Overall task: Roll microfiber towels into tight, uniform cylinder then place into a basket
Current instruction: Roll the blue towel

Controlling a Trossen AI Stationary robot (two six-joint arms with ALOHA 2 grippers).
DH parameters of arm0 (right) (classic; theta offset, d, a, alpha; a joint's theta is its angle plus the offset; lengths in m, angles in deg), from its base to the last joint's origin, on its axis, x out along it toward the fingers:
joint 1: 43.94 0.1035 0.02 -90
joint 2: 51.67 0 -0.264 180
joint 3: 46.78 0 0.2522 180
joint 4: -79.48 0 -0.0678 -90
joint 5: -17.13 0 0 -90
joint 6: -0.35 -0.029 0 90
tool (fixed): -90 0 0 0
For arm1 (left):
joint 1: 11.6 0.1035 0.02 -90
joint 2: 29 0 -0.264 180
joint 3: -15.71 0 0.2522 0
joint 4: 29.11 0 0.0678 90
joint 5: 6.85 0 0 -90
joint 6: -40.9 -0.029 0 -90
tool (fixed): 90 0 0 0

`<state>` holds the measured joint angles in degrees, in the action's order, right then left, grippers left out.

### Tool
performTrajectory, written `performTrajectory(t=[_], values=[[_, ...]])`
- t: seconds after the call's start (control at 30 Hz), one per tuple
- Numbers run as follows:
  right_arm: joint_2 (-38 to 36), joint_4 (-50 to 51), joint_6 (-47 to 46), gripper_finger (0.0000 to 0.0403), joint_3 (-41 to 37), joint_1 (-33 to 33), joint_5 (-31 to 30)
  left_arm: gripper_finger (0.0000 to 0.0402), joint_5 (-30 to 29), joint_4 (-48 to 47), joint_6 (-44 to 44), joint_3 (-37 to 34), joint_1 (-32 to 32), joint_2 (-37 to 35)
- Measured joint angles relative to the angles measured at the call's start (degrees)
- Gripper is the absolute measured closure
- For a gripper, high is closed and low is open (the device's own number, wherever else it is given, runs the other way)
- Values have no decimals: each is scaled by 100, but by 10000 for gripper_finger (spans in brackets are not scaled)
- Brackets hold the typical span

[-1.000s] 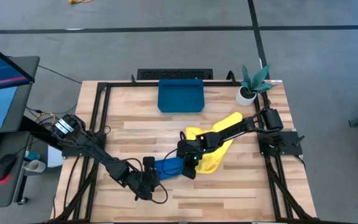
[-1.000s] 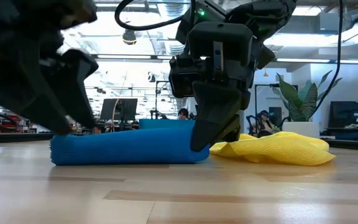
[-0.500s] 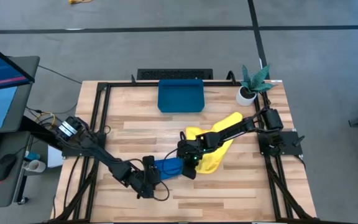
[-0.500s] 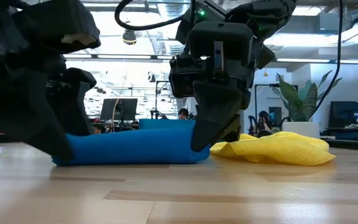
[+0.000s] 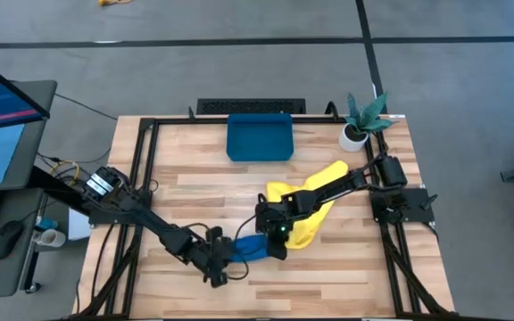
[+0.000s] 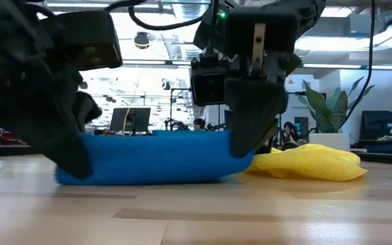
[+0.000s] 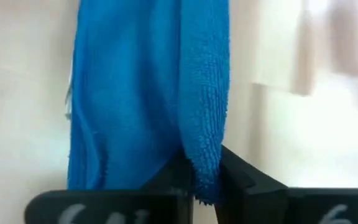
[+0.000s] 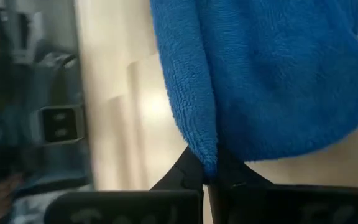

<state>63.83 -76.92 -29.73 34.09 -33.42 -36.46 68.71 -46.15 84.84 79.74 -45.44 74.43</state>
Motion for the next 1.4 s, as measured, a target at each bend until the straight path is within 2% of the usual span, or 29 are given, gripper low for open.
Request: performTrajectory(t=[0.13,0.27,0.53,0.73,0.83,1.0,1.1,1.2,1.3,1.4], values=[[0,-33,-546,387,13,97,506,366,1013,248,717,7,155,2],[0,-25,-926,377,15,172,468,363,1425,237,1033,9,284,2],[0,-53,-562,363,4,262,167,377,1576,119,1050,5,450,0],[0,-32,-545,302,-13,242,159,371,1618,47,993,-2,443,-11],[0,24,-545,272,-11,172,511,371,1614,49,991,-3,443,-11],[-176,592,-242,248,-11,136,529,371,1597,54,1002,-7,443,-9],[-471,979,246,247,-11,253,29,371,1587,58,1019,-7,443,-7],[-740,1033,918,253,-11,507,-981,370,1546,65,1024,-7,443,-4],[-865,580,1610,261,-2,867,-1786,370,1508,74,1033,-7,443,-2],[-870,-21,2108,268,-2,1204,-2025,370,1491,88,1111,-9,443,0]])
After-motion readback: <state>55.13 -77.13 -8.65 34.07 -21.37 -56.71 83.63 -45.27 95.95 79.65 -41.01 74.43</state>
